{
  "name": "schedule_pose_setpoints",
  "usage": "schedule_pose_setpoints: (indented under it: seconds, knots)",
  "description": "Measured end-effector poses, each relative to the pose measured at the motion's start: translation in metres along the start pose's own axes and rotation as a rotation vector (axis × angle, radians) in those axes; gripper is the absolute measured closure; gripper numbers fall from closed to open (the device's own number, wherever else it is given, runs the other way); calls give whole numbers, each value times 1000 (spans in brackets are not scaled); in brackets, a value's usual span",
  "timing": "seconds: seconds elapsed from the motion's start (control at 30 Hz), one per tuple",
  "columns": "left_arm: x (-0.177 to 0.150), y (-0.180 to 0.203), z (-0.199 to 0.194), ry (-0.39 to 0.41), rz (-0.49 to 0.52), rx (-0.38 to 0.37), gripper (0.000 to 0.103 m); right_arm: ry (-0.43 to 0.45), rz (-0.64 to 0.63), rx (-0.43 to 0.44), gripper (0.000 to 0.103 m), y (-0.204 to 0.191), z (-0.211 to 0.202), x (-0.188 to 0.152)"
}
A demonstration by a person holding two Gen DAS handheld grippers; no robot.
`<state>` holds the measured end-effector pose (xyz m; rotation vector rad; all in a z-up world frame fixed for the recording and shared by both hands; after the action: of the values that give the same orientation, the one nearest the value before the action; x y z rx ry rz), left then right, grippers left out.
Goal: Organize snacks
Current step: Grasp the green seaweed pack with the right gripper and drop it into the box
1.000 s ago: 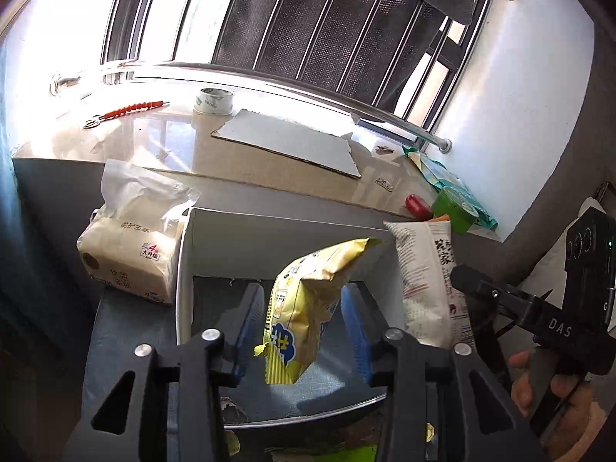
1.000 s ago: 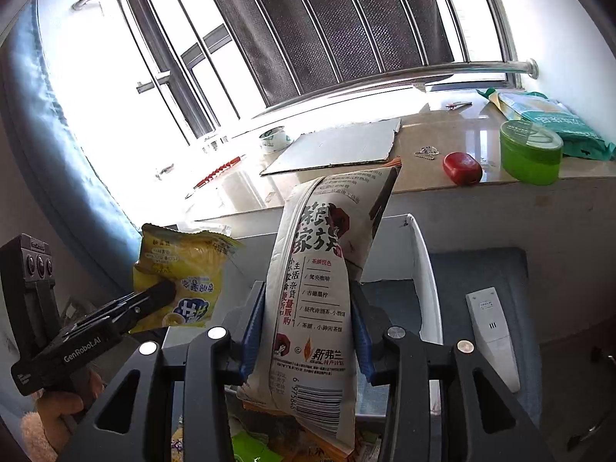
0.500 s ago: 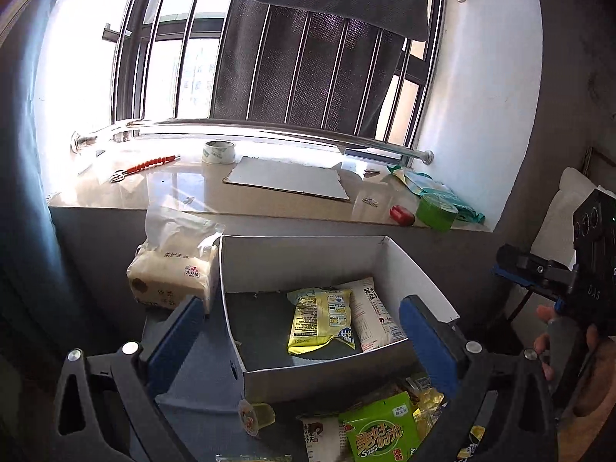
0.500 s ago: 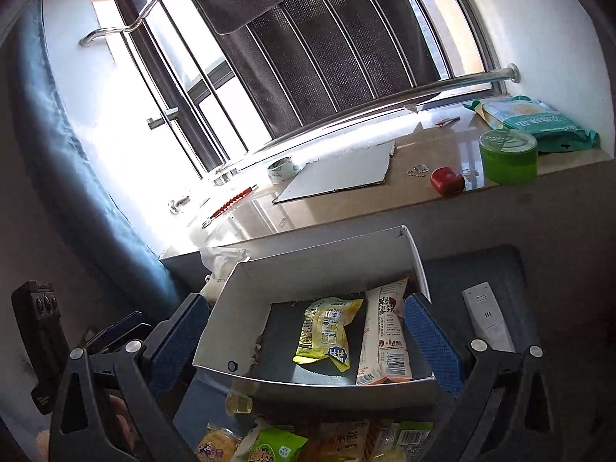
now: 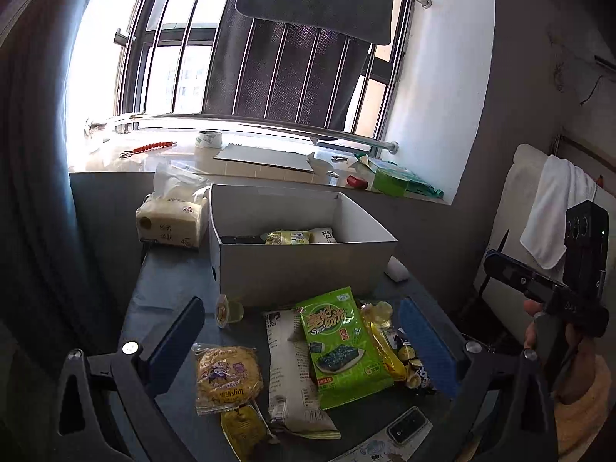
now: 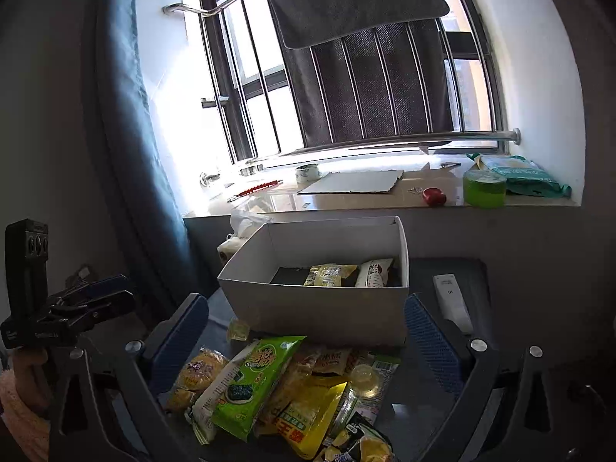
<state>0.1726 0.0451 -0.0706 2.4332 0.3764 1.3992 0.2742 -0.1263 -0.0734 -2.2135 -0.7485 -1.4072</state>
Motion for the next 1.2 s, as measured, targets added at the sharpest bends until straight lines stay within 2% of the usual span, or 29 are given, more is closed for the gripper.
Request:
schedule_pose_setpoints:
  seconds: [0.17,0.27,0.37,0.47,0.57,0.77,0.87,0.97,1.0,1.1,1.2]
  knots:
    - [-60,-2,-10,-63,-82,-28,0,-50,107,8,0,-5,-18,-62]
    - [-73,-4,-10,-81,-78,-18,0,-92,154,8,0,-12,-20,-97]
    - [-73,-9,-12,-69,-89,12,0,-165,94,-37,0,-25,-9,-115]
    - [-70,-15,-14,-53,-113,5,0,-181,-3,-76,0,-43,3,-110]
    - [-70,-23,-19,-43,-115,31,0,-209,-80,-99,0,-61,25,-99]
    - [-77,-41,-25,-41,-131,65,0,-336,-234,-183,0,-84,92,-96]
    - [-81,-50,-25,-47,-147,73,0,-377,-272,-196,0,-94,120,-99]
    - [-84,-57,-26,-52,-153,77,0,-440,-301,-258,0,-92,140,-108]
    - [-85,-59,-27,-52,-151,83,0,-443,-300,-262,1,-91,142,-109]
    - [-89,-65,-25,-60,-144,103,0,-436,-312,-318,39,-84,137,-105]
    - [-93,-70,-20,-77,-146,110,0,-432,-261,-234,40,-85,129,-105]
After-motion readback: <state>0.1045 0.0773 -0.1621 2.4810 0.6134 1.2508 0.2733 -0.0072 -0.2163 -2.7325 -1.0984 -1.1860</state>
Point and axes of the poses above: each gripper's, at about its wrist camera, not at the fingertips, and z roughly the way its jaws point, y to its right, x to its top, the point moved 10 cm from there along z, roughly the way its jaws point, and after that the axes turned 11 degrees about -z, right-handed, at the moved point
